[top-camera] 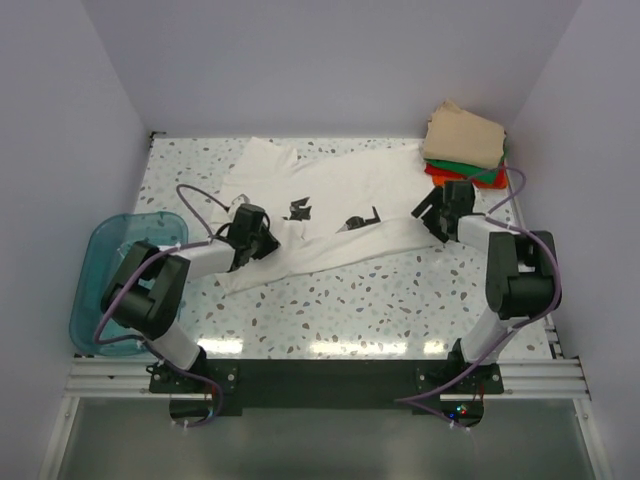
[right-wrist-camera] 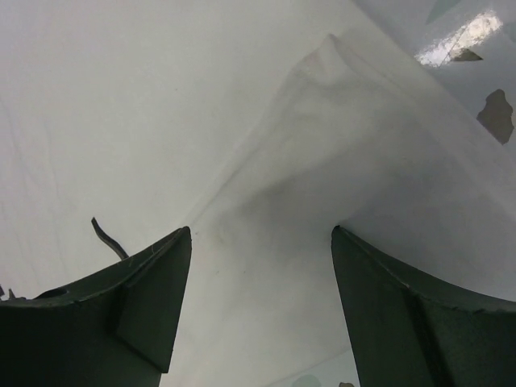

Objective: Fold and stack the t-shirts
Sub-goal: Fold the tshirt

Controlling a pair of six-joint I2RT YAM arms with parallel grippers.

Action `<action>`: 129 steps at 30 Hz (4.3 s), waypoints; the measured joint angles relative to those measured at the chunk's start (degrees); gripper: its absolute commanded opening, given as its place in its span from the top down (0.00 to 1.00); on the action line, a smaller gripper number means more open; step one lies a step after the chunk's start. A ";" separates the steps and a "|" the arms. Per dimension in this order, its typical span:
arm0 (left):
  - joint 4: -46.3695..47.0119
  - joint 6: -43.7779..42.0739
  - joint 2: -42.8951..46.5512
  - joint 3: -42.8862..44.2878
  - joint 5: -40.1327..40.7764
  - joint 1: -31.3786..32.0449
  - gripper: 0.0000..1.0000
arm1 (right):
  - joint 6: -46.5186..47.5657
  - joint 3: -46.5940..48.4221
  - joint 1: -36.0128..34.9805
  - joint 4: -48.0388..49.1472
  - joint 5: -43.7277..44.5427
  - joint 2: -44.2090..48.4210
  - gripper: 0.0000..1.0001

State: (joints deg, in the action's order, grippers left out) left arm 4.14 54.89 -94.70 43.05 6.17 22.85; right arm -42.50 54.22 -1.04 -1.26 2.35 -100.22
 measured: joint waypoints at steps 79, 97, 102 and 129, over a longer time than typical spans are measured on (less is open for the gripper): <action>-14.23 -39.89 -48.68 72.85 -1.84 -12.96 0.92 | 20.22 24.55 3.17 -6.03 -15.32 -7.37 0.36; -6.03 -39.23 -41.35 63.08 -3.08 -13.14 1.00 | 29.68 42.32 3.17 -19.34 -5.66 -24.30 0.50; -4.35 -39.21 -39.60 62.77 -3.58 -13.16 1.00 | 29.66 43.30 3.19 -20.94 -4.28 -27.12 0.55; -3.54 -37.44 -29.57 54.60 -3.65 -13.81 1.00 | 25.77 39.89 3.02 -20.98 0.76 -24.28 1.00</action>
State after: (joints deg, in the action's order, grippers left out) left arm 0.60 17.45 -124.27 97.65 2.52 9.04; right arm -16.73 94.11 1.98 -22.24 3.11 -124.51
